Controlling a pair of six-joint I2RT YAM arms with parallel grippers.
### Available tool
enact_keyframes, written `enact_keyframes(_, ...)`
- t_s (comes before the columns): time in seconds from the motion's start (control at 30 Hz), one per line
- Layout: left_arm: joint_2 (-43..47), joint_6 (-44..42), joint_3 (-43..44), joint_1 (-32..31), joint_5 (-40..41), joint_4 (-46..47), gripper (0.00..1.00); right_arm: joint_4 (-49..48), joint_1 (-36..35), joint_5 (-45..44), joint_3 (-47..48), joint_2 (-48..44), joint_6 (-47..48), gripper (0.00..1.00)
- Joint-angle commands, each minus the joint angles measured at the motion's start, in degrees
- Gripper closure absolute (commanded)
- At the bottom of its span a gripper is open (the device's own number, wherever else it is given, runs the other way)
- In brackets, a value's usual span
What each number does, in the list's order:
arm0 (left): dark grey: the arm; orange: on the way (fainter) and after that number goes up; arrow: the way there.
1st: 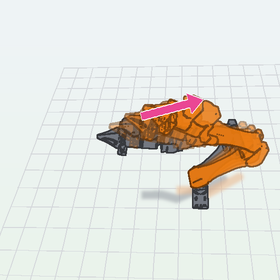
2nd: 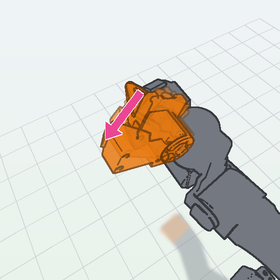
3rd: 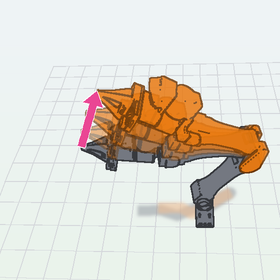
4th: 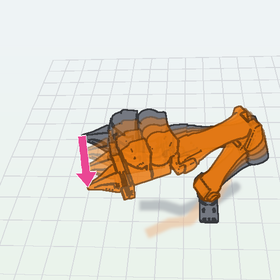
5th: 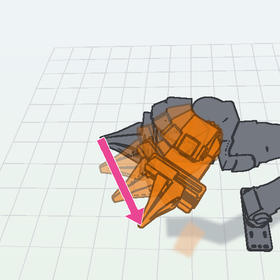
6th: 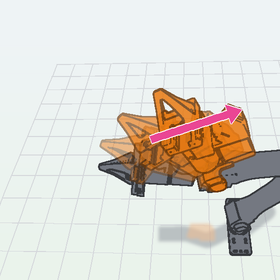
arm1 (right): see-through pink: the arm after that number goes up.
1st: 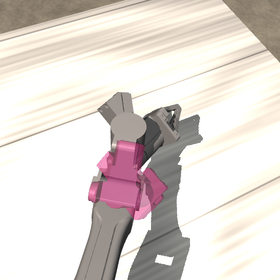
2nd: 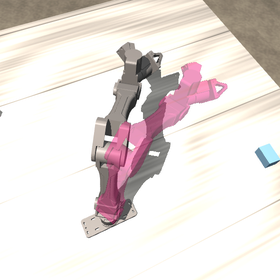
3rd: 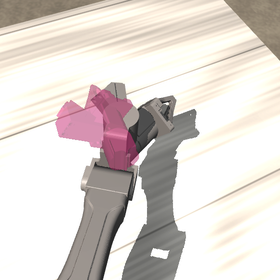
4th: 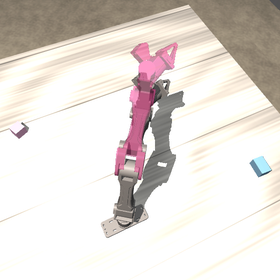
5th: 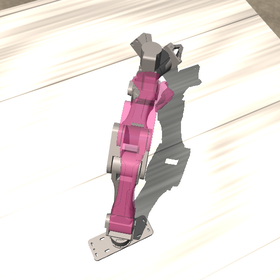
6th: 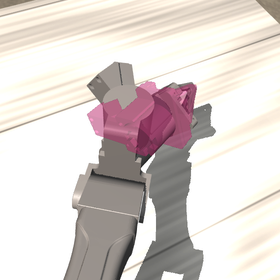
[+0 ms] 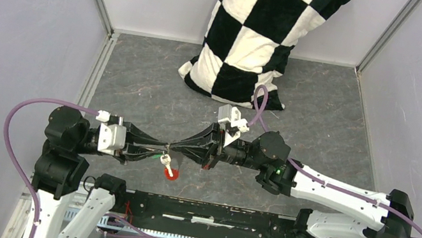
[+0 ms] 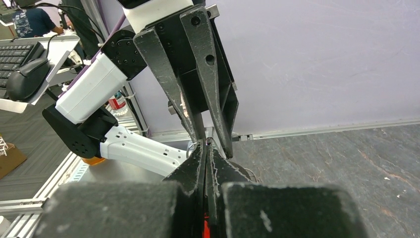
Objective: Put the keys on the keyring
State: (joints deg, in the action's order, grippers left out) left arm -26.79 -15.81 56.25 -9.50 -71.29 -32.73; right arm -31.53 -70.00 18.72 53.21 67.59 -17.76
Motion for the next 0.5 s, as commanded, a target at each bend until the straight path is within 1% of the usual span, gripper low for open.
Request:
enact_keyframes(0.0,-0.1,2.1,0.3,-0.1,-3.9,1.4,0.71,-5.5,0.0,1.1,1.2,0.7,-0.4,1.0)
enact_keyframes(0.1,0.0,2.1,0.0,-0.1,-4.6,2.0,0.73,-6.5,0.1,1.4,1.4,1.5,-0.8,1.0)
enact_keyframes(0.17,0.0,2.1,-0.2,-0.1,-4.7,2.1,0.77,-7.0,0.0,1.5,1.4,2.0,-1.1,1.0)
enact_keyframes(0.23,0.1,2.0,-0.2,-0.1,-4.9,2.1,0.83,-7.2,0.0,1.7,1.1,2.2,-1.3,1.0)
enact_keyframes(0.33,0.5,0.7,-0.2,-0.1,-4.7,0.9,0.96,-7.1,-0.1,1.0,0.0,1.6,-1.1,1.0)
enact_keyframes(0.4,0.6,-2.0,0.1,-0.1,-4.5,-1.4,0.98,-5.1,0.0,0.4,-0.1,0.5,-0.2,1.0)
enact_keyframes(0.43,0.6,-3.1,0.2,-0.1,-4.4,-2.5,0.98,-2.3,0.0,0.1,0.5,-0.1,0.7,0.97)
enact_keyframes(0.47,0.6,-3.8,0.3,-0.1,-4.2,-3.2,0.98,1.2,0.0,-0.6,1.6,-0.8,2.5,0.88)
